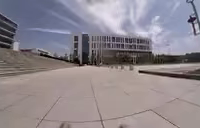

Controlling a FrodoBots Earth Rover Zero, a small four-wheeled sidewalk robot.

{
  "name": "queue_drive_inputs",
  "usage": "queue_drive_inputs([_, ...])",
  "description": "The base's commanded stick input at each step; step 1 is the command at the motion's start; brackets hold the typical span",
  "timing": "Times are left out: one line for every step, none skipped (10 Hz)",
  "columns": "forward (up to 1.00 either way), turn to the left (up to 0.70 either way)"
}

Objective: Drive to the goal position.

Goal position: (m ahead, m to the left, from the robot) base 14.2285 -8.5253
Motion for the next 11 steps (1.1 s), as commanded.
queue_drive_inputs([0.70,0.00])
queue_drive_inputs([0.70,0.00])
queue_drive_inputs([0.70,0.00])
queue_drive_inputs([0.70,0.00])
queue_drive_inputs([0.70,0.00])
queue_drive_inputs([0.70,0.00])
queue_drive_inputs([0.70,0.00])
queue_drive_inputs([0.70,0.00])
queue_drive_inputs([0.70,0.00])
queue_drive_inputs([0.70,0.00])
queue_drive_inputs([0.70,0.00])
